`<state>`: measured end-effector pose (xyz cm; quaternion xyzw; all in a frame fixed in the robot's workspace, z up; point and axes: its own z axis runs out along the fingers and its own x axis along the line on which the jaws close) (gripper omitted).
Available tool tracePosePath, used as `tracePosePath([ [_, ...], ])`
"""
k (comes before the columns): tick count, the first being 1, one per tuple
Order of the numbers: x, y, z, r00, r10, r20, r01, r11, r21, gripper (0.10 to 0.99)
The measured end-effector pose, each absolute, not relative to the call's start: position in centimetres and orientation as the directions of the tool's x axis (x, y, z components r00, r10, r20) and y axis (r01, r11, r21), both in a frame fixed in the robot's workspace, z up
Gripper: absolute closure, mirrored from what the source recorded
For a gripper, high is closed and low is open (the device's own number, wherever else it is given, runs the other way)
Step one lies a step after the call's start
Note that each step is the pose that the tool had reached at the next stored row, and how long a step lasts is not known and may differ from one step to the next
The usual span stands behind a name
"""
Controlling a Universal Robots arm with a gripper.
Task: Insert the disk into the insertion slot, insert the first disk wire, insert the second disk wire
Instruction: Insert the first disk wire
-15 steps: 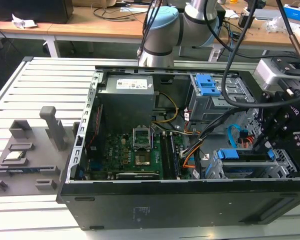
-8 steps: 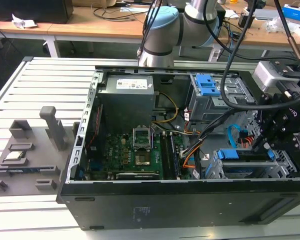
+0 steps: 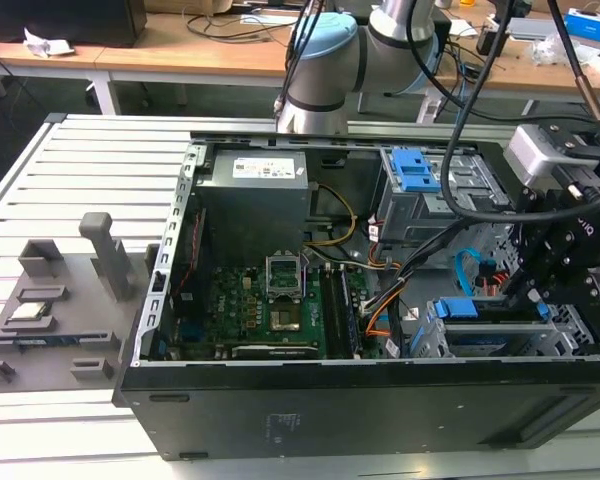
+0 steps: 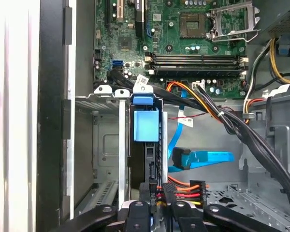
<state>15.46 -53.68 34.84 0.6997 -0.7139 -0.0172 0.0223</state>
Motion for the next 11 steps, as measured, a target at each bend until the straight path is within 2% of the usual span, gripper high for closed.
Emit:
tracePosePath([
  [1,15.5,-53.6,36.1,-0.020,-1.000,0.008,-0.998,0.020,0.056,0.847],
  [5,15.5,-53.3,37.6,-0.020,-1.000,0.008,-0.998,0.020,0.056,0.859],
  [7,15.5,-53.2,38.2,-0.020,-1.000,0.008,-0.998,0.020,0.056,0.980],
  [11,15.5,-53.2,38.9,-0.020,-1.000,0.007,-0.998,0.020,0.056,0.980],
])
